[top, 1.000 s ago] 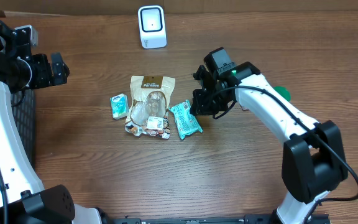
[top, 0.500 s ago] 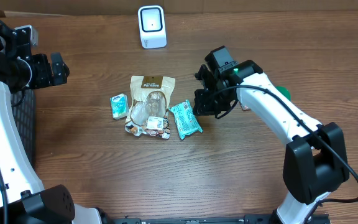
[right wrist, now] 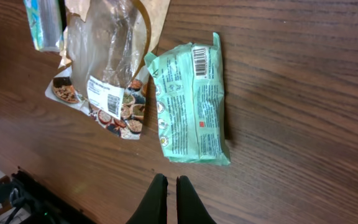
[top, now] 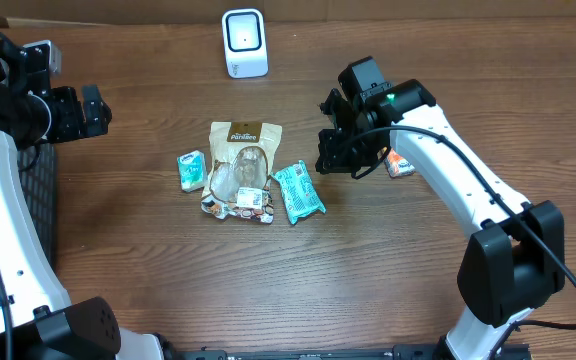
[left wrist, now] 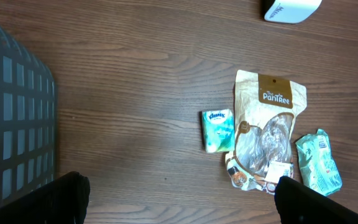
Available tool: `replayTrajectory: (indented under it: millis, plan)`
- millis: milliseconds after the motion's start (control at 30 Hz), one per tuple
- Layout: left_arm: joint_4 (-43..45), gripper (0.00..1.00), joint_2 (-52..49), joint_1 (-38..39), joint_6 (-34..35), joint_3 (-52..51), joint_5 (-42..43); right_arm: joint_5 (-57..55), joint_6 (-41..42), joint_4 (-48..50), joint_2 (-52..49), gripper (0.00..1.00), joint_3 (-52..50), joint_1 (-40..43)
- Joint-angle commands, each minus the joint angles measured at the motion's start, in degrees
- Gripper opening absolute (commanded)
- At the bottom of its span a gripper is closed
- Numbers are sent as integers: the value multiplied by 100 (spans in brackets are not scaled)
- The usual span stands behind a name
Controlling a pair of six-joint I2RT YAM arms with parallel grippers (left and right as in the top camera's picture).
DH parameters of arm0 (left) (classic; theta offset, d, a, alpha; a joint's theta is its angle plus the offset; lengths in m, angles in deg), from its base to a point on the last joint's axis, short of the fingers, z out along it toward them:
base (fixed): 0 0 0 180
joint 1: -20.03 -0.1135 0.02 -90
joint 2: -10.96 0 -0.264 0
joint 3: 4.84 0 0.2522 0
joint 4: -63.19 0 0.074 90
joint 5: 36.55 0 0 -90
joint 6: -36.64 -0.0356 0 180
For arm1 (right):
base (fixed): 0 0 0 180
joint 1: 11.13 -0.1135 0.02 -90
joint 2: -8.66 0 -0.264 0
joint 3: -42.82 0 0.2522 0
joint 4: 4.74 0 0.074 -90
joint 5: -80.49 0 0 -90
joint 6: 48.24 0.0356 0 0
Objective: Scan the item barcode
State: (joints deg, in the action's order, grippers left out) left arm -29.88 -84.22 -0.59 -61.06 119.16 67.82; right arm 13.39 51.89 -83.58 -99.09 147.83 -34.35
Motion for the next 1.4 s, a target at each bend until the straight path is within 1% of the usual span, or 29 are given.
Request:
replayTrajectory:
  millis: [0, 133, 1367]
  plan:
    - [4, 100, -20, 39, -87, 48, 26, -39, -107, -105, 173, 4, 323, 22]
    - [4, 100, -20, 39, -87, 48, 26, -35, -125, -229, 260, 4, 468, 24]
    - [4, 99, -20, 39, -87, 48, 26, -249, -122, -254, 251, 4, 450, 22]
